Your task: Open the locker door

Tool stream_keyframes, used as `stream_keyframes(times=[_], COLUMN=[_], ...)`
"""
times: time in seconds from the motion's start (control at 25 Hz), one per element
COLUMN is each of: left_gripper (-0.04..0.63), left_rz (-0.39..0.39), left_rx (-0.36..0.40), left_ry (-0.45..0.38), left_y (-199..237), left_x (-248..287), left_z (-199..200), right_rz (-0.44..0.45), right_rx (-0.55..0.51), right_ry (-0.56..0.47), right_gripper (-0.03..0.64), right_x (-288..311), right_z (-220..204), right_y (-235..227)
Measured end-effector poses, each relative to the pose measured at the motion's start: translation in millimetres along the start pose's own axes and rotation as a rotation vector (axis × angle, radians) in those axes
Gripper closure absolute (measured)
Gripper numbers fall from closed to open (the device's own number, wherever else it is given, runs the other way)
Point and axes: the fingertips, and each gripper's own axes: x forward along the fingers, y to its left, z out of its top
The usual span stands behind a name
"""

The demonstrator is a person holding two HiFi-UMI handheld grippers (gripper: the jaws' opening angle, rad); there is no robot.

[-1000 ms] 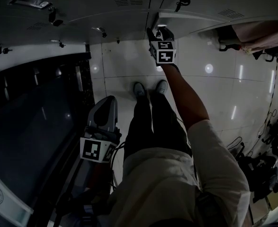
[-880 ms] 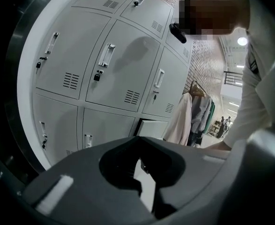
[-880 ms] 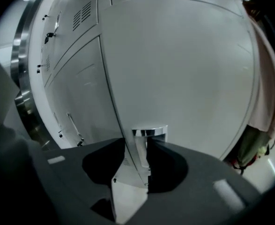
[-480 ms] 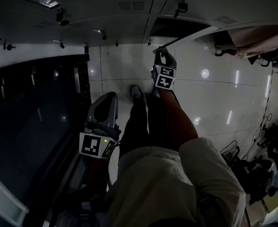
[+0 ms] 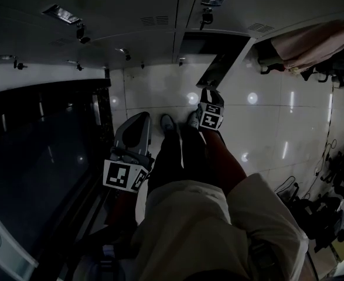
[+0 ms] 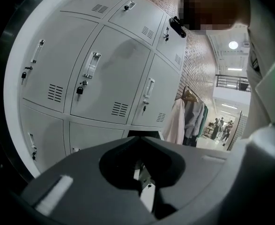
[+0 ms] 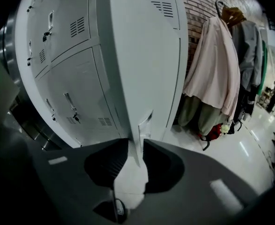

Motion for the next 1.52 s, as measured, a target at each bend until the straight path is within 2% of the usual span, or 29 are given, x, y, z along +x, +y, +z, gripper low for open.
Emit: stream_keyframes(times=[0.08,0.24,0.4,0.52,0.64,0.76,0.96,1.12,1.36,1.52], left_gripper=[0.584,0.584,0.584,0.584,0.585,0.584,0.586,0.592,0.595,0.595], left_rz=[-0.015,-0.040,-0.067,-0.089,-0.111,-0.124,-0.146,-0.127,-0.136,-0.168], left_rx=[0.010,0.029,0.055,0.077,0.102,0.131,0.178,0.211,0.243,0.286], left_ry=[0.005,-0.001,-0.020,-0.032,-0.045,-0.072,-0.128,-0.160,-0.230,-0.293], left_y=[-5,-14,-22,-27,-40,-54,-75,-84,-106,-122], left_x=[3,8,11,11,7,2,-10,-20,-33,-50], left_z=[4,25,54,80,112,151,213,249,303,331], right_rz=[-0.025,-0.040,-0.010,0.048,0.128,0.185,0.217,0.228,0.261,0.283], right_rx=[0.004,0.005,-0.015,0.024,-0.040,-0.022,-0.002,0.010,-0.010,-0.003], right_ry=[0.012,0.020,-0.006,-0.040,-0.169,-0.336,-0.583,-0.780,-0.933,-0.979], right_gripper=[0.549,0.558,0.586,0.586,0.615,0.615,0.615,0.617,0.617,0.617], right_x=[-7,-16,-33,-68,-135,-219,-345,-441,-530,-559], right_z=[-6,-10,7,32,89,169,292,372,434,445], right_y=[-10,-26,-23,-3,32,53,65,69,83,92])
